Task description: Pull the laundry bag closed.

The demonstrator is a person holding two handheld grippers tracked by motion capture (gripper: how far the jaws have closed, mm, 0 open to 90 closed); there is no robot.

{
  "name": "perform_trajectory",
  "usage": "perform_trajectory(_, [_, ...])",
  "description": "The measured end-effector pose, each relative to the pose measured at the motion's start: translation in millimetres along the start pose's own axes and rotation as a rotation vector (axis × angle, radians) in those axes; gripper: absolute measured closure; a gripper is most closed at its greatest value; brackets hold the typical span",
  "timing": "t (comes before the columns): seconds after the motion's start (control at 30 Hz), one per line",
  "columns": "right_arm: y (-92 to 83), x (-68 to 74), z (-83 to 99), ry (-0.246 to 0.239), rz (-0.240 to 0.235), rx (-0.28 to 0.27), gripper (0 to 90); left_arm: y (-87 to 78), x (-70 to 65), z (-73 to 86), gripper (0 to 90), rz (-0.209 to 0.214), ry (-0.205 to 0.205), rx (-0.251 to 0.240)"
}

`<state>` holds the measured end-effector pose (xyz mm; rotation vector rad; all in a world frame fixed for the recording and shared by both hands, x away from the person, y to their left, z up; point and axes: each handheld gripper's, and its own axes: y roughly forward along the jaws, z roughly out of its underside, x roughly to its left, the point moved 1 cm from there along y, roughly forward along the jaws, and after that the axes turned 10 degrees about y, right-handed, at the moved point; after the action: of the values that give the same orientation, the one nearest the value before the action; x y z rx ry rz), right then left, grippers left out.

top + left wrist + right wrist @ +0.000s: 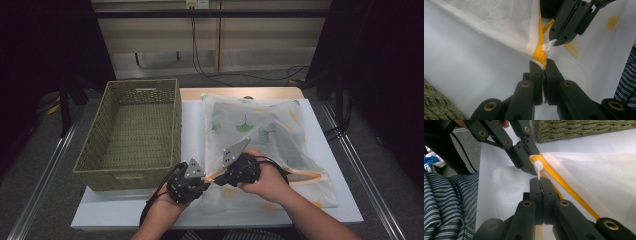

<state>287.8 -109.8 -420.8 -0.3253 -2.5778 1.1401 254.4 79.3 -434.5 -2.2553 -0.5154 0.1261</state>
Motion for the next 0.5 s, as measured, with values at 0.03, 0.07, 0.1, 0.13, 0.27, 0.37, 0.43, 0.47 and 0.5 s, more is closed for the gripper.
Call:
perform_trajectory(0.03, [-0.6,0.2,0.2,0.002,0.000,-0.001,90.0,0.0,-0.1,-0.4,87.0,-0.003,0.004,0.002])
perform_trajectory(0.07, [-1.0,0.1,0.2,-0.004,0.000,-0.003,90.0,0.5,-0.5,-0.4,87.0,-0.003,0.001,-0.006])
perform_trajectory(0.1, [-0.8,0.2,0.3,-0.006,0.002,-0.003,90.0,1.0,-0.8,-0.5,87.0,-0.006,0.000,-0.009])
perform_trajectory(0.13, [-0.9,0.7,0.5,-0.001,0.007,-0.002,90.0,1.1,-0.4,-0.5,86.9,-0.005,0.009,-0.006])
perform_trajectory(0.27, [-2.1,1.3,0.6,-0.005,0.005,-0.012,90.0,0.0,-0.3,-0.7,86.9,-0.008,0.007,0.009])
perform_trajectory(0.37, [-6.1,1.9,0.9,-0.002,-0.002,-0.021,90.0,1.6,-0.7,0.1,86.9,-0.009,0.002,-0.001])
perform_trajectory(0.43, [-9.1,2.0,0.5,-0.001,-0.001,-0.032,90.0,2.1,-1.0,0.2,87.0,-0.003,0.000,0.003])
perform_trajectory(0.47, [-10.8,1.8,-0.1,-0.003,-0.008,-0.042,90.0,1.7,-0.2,0.2,87.0,0.006,0.014,0.013])
perform_trajectory(0.5, [-12.3,2.3,-0.4,0.008,-0.003,-0.050,90.0,2.3,-0.9,-0.3,86.9,0.004,0.009,0.006])
